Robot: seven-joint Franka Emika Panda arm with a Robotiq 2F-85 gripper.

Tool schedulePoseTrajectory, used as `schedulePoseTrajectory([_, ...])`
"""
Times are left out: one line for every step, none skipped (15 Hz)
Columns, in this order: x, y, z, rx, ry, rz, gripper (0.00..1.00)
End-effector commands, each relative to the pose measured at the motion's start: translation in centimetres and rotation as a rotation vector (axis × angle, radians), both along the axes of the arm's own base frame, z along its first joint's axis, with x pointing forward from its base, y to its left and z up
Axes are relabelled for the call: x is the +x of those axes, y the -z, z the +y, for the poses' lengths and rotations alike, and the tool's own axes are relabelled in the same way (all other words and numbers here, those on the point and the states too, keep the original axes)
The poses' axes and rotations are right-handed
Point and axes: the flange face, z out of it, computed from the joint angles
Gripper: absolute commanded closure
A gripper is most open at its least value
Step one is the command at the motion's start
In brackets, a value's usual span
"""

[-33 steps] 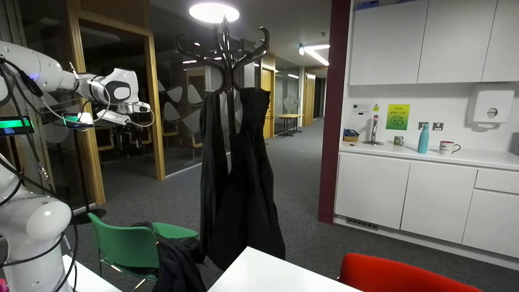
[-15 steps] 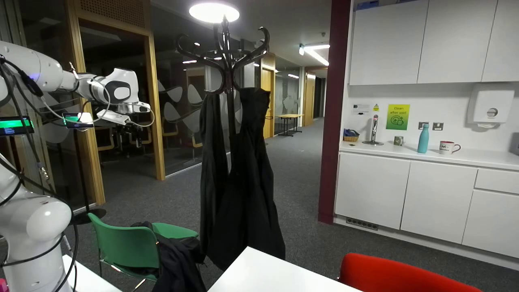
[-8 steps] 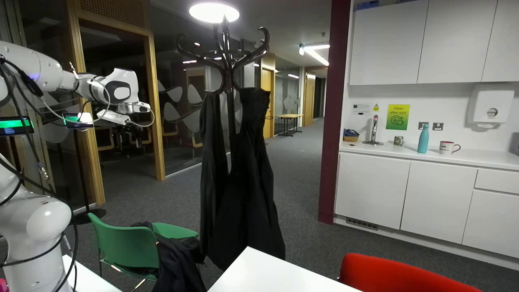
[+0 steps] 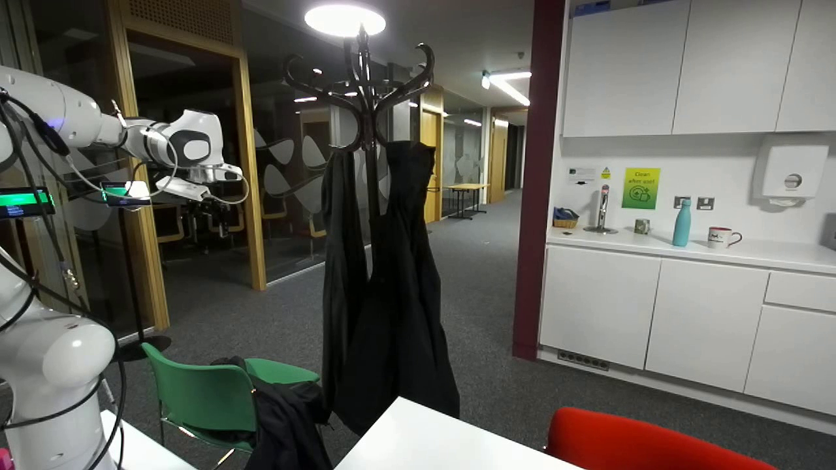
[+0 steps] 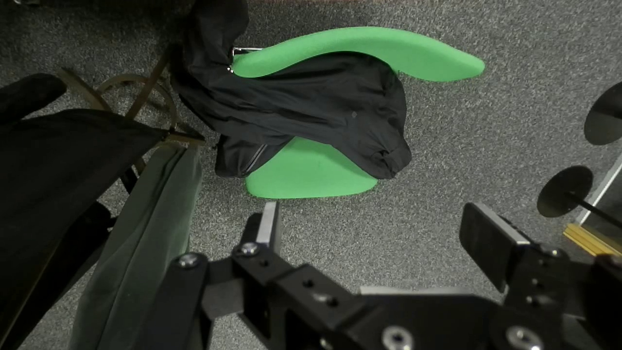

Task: Remove the grey hoodie from the coat hanger and put it on the green chair

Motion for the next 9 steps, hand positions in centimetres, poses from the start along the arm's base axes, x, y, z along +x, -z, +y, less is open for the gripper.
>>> schedulePoseTrajectory([0.02,-0.06,0.02,0.000,0.000,0.001,0.00])
schedulePoseTrajectory([0.02,-0.06,0.02,0.000,0.000,0.001,0.00])
schedulePoseTrajectory([0.02,-0.06,0.02,0.000,0.000,0.001,0.00])
schedulePoseTrajectory([0.02,-0.06,0.02,0.000,0.000,0.001,0.00])
schedulePoseTrajectory([0.02,-0.06,0.02,0.000,0.000,0.001,0.00])
schedulePoseTrajectory([0.02,-0.06,0.02,0.000,0.000,0.001,0.00])
schedulePoseTrajectory([-0.10,-0.18,-0.01,-0.004,-0.004,-0.008,0.00])
schedulePoseTrajectory([0.01,-0.24,-0.25,-0.011,0.004,-0.015,0.00])
schedulePoseTrajectory([0.24,-0.31,-0.69,-0.015,0.006,-0.021,0.00])
